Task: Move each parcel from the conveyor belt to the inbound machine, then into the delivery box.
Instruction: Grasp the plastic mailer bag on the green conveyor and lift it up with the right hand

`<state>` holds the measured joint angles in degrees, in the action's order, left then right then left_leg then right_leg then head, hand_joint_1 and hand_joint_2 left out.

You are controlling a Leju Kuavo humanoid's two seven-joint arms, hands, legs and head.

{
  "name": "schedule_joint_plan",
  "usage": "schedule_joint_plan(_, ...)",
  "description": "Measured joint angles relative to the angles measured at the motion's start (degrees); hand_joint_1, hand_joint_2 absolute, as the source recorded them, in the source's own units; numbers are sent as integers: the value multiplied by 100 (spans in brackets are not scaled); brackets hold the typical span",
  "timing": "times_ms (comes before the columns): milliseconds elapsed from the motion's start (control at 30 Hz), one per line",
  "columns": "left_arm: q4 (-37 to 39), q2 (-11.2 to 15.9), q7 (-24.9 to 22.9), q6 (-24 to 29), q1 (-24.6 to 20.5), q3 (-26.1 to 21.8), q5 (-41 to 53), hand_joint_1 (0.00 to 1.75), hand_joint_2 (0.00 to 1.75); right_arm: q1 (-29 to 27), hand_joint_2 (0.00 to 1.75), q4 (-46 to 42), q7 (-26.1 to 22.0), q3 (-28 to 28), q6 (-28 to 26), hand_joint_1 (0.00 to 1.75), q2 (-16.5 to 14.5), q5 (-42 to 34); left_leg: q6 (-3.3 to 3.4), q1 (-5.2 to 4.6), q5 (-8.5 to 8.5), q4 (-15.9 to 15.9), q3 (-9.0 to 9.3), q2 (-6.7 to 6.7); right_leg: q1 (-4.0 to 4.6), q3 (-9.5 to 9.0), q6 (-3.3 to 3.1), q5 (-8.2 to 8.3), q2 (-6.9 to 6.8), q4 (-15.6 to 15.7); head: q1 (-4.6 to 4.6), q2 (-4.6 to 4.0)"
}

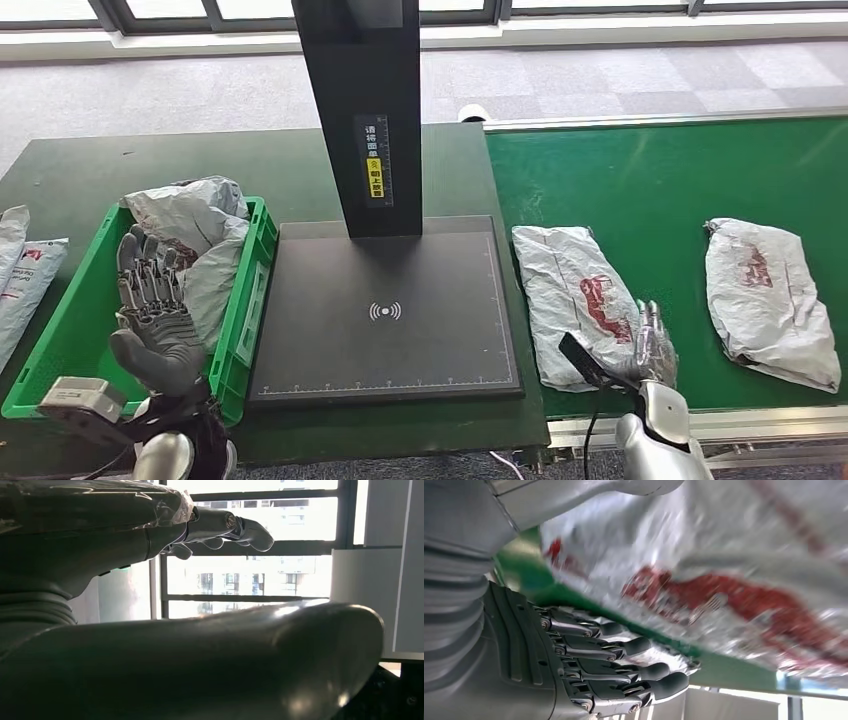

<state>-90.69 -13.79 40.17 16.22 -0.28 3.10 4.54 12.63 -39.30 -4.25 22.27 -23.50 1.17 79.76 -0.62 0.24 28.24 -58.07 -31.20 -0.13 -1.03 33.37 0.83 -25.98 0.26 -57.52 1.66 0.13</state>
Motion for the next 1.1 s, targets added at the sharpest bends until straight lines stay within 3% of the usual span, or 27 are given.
schedule_joint_plan(667, 419, -11, -2, 36, -139, 7, 13, 0, 0, -70, 175, 56, -9, -434, 59, 0, -126, -422, -4, -1, -4, 0, -5, -9, -1, 0, 0, 0, -3, 0, 0, 0)
schedule_joint_plan(700, 434, -11, -2, 56, -141, 7, 15, 0, 0, -70, 175, 65, -35, -438, 44, 14, -131, -472, -4, -1, -4, 0, -5, -9, -1, 0, 0, 0, -3, 0, 0, 0)
schedule_joint_plan(800, 485, -11, -2, 104, -148, 7, 18, 0, 0, -73, 175, 83, -148, -444, 6, 144, -141, -616, -4, -1, -5, 0, -5, -9, -1, 0, 0, 0, -3, -1, 0, 0)
schedule_joint_plan(833, 501, -11, -2, 112, -150, 7, 18, 0, 0, -74, 175, 84, -176, -448, -1, 175, -144, -643, -4, -1, -5, 0, -5, -9, -1, 0, 0, 0, -3, -1, 0, 0)
schedule_joint_plan(1100, 542, -11, -2, 160, -149, 7, 18, 0, 0, -100, 175, 62, -25, -632, 131, 175, -156, -641, -4, -1, -4, 0, -5, -9, -1, 0, 0, 0, -3, 0, 0, 0)
